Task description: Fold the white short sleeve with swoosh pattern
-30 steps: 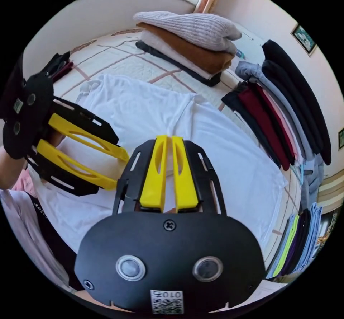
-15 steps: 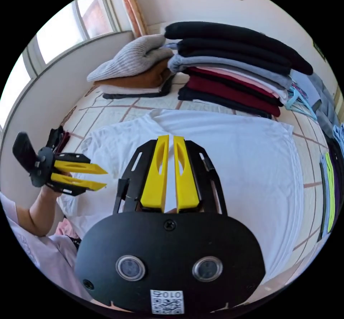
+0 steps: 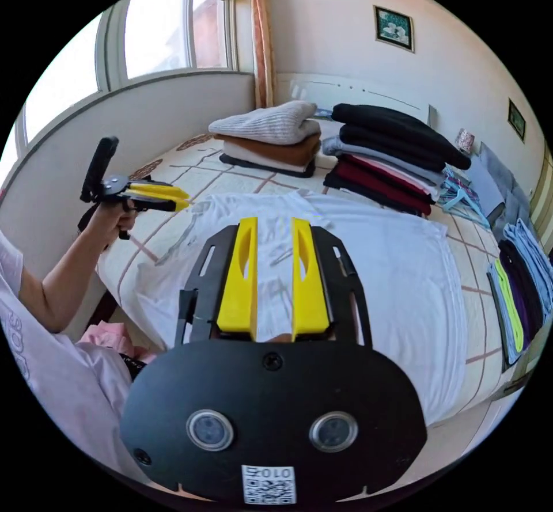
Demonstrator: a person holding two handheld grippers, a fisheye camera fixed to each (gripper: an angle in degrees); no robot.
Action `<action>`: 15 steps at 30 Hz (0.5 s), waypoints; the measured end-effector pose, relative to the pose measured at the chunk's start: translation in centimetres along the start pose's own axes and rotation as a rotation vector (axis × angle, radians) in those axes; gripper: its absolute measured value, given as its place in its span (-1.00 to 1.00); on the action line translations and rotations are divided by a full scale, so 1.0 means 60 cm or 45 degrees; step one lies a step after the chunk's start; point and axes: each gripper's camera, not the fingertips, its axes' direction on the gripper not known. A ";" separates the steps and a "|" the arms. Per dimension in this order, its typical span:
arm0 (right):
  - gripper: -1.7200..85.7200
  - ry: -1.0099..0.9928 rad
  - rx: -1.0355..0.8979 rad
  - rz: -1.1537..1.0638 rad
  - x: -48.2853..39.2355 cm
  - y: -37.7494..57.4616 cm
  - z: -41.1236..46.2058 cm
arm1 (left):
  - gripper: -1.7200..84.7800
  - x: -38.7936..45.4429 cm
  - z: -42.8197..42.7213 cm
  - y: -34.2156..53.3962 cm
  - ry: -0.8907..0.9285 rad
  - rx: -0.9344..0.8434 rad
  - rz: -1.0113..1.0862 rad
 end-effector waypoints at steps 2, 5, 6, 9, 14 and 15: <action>-0.72 -0.029 -0.087 -0.101 -0.110 0.071 0.022 | -0.75 -0.033 -0.021 0.041 0.027 0.014 -0.090; -0.72 0.015 -0.151 -0.302 -0.255 0.133 0.056 | -0.75 -0.064 -0.043 0.084 0.029 0.067 -0.167; -0.73 0.019 -0.151 -0.349 -0.281 0.141 0.061 | -0.74 -0.076 -0.041 0.086 0.044 0.056 -0.174; -0.76 0.083 -0.147 -0.550 -0.388 0.164 0.081 | -0.73 -0.106 -0.024 0.064 0.072 0.030 -0.154; -0.76 0.132 -0.222 -0.569 -0.439 0.182 0.138 | -0.72 -0.181 0.048 -0.005 0.121 -0.044 -0.209; -0.76 0.135 -0.235 -0.567 -0.442 0.184 0.143 | -0.72 -0.202 0.069 -0.022 0.121 -0.068 -0.233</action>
